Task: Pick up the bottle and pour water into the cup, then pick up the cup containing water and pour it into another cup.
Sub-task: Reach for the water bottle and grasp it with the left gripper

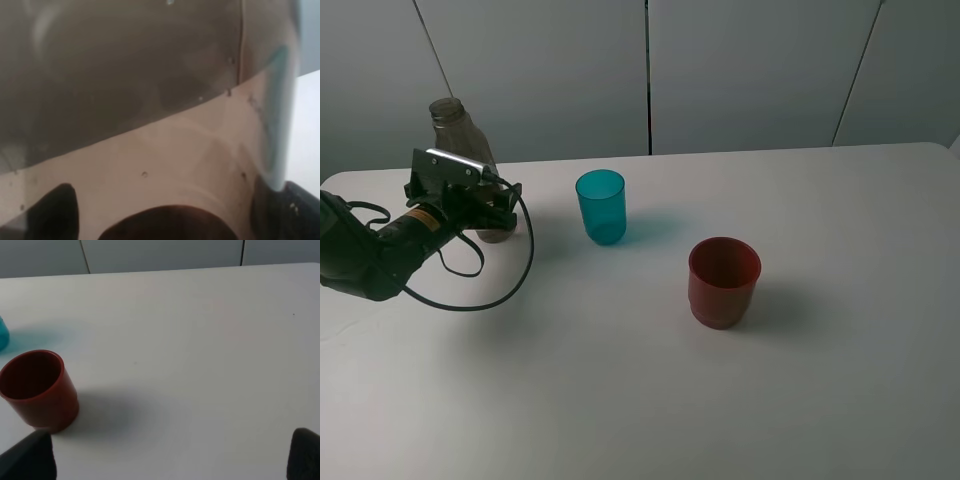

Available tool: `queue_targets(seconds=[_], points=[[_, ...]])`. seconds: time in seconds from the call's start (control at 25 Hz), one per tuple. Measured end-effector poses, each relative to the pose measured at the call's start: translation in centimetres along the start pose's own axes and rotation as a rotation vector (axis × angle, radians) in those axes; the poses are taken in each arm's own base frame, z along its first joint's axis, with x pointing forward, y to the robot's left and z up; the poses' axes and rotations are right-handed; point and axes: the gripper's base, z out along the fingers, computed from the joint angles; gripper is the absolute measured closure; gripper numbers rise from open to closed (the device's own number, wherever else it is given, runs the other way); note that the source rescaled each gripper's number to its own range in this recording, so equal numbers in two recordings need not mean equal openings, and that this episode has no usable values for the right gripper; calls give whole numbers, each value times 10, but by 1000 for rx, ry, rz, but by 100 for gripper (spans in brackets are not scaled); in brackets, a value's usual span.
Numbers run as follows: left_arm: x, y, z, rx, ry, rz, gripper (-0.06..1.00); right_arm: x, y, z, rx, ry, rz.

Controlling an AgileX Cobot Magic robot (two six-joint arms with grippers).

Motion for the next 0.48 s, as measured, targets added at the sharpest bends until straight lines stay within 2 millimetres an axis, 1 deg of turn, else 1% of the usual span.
queue_targets(seconds=[0.48], points=[[-2, 0, 3, 9, -13, 12, -6, 0, 0, 0, 0, 0, 0]])
